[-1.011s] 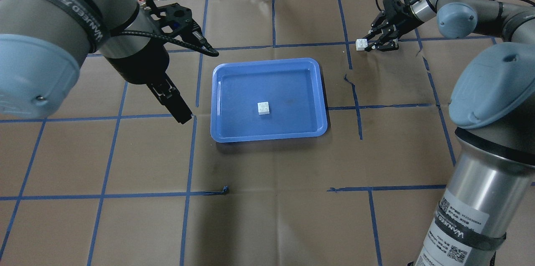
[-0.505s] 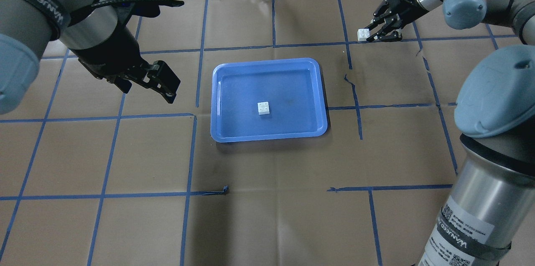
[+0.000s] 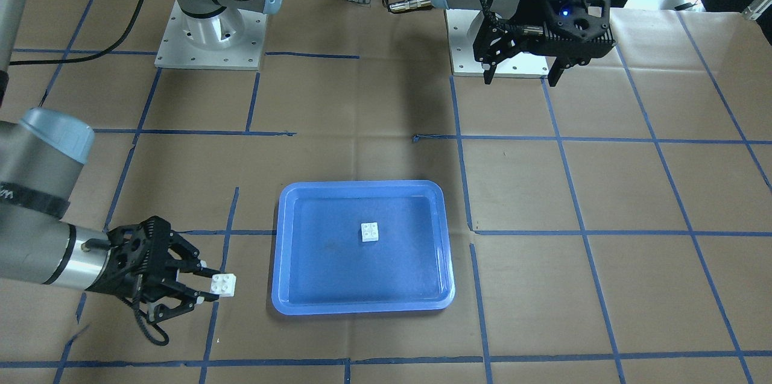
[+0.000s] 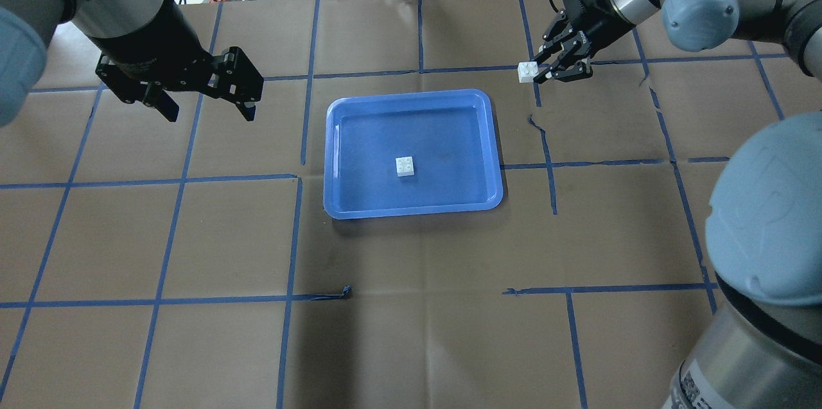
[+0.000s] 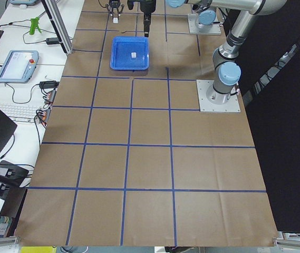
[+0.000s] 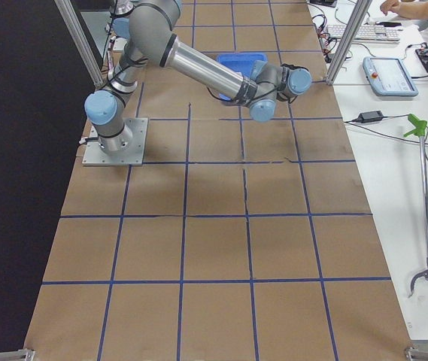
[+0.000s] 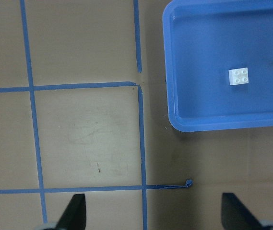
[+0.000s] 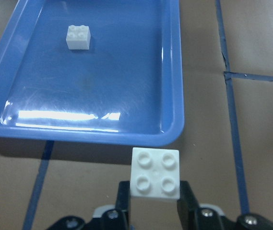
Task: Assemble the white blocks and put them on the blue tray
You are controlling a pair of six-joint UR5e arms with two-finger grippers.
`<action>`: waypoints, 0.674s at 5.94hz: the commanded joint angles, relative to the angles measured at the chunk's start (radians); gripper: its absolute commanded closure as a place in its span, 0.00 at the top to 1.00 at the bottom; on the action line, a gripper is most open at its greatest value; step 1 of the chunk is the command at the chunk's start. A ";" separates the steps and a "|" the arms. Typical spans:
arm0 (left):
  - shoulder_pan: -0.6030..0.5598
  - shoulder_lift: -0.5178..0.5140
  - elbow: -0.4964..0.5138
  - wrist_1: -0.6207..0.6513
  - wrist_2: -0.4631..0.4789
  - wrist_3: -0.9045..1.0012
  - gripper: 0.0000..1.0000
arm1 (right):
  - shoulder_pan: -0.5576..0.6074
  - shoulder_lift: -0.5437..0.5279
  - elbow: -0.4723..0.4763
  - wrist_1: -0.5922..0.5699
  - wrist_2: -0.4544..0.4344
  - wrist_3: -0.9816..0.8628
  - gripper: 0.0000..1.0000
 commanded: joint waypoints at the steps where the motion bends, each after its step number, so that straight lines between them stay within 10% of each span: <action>1: -0.001 -0.015 0.017 0.005 0.003 -0.011 0.99 | 0.112 -0.093 0.215 -0.272 0.000 0.250 0.28; 4: -0.001 -0.005 0.016 0.002 0.006 -0.011 0.99 | 0.246 -0.027 0.387 -0.708 -0.008 0.489 0.29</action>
